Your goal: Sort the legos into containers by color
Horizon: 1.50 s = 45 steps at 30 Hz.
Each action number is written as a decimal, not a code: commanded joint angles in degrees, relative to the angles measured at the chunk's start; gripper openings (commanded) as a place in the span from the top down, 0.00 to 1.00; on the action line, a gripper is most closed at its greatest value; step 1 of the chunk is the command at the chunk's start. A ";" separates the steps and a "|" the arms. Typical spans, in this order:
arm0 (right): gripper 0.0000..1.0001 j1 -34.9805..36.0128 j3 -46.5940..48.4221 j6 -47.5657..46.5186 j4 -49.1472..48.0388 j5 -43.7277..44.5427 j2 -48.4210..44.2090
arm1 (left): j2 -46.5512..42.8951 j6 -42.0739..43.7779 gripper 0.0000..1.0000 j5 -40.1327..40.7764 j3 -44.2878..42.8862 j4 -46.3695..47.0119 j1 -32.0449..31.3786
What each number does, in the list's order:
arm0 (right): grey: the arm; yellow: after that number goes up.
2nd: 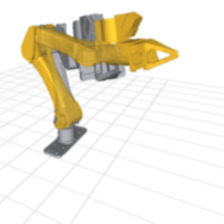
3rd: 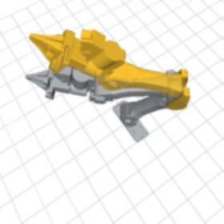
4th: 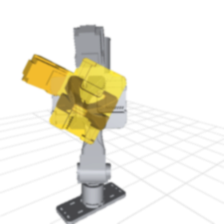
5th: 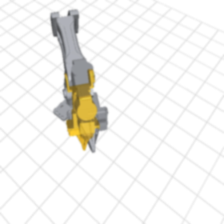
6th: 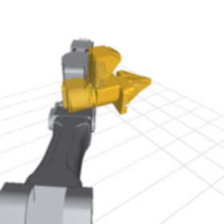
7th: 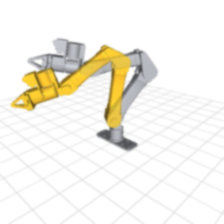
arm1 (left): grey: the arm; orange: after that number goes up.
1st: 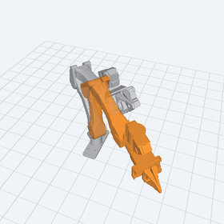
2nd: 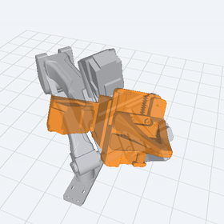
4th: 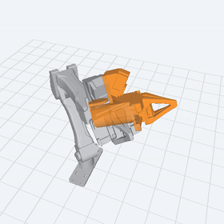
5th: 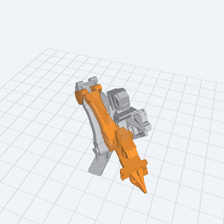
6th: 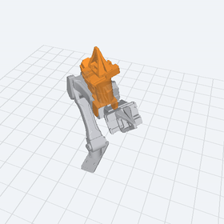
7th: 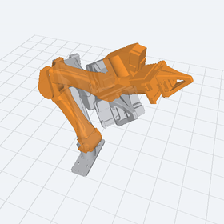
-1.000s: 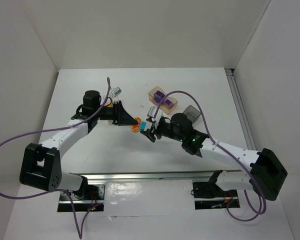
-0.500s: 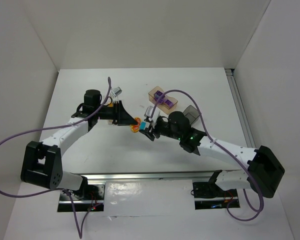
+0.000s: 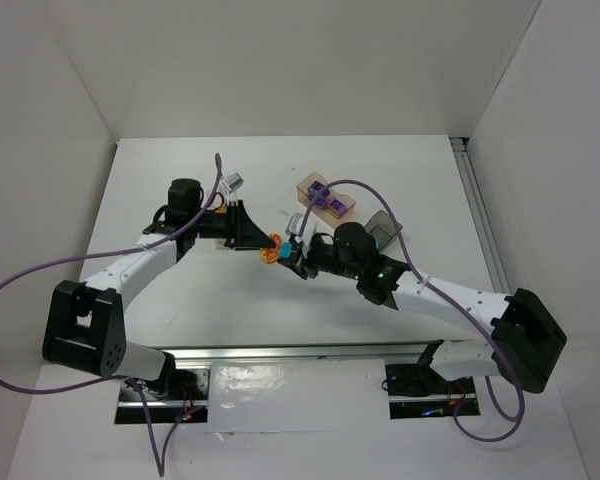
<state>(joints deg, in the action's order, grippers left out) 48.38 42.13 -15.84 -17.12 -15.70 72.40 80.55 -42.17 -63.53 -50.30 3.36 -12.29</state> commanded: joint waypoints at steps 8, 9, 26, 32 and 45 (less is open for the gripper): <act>0.89 -0.13 -6.97 3.70 -4.14 11.91 -9.11 | -0.92 0.78 1.00 1.04 -1.64 -1.25 3.85; 0.91 -0.13 -6.97 4.23 -4.14 12.71 -9.64 | -0.92 0.78 1.00 1.65 -1.64 -1.77 4.55; 0.94 -13.21 -2.23 32.79 11.76 51.39 -4.56 | -6.02 7.28 1.00 28.11 -8.50 -21.37 6.23; 0.94 -23.13 -0.29 35.96 10.54 45.68 1.59 | -6.02 7.81 1.00 28.63 -8.50 -21.90 6.76; 0.17 -28.16 4.28 33.85 7.98 42.59 10.13 | -5.50 8.86 1.00 35.74 -12.36 -26.90 6.76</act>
<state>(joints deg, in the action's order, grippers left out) 21.02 43.24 18.26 -6.85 26.26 82.06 75.88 -34.59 -31.11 -58.83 -21.93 -5.80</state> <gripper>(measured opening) 0.785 0.439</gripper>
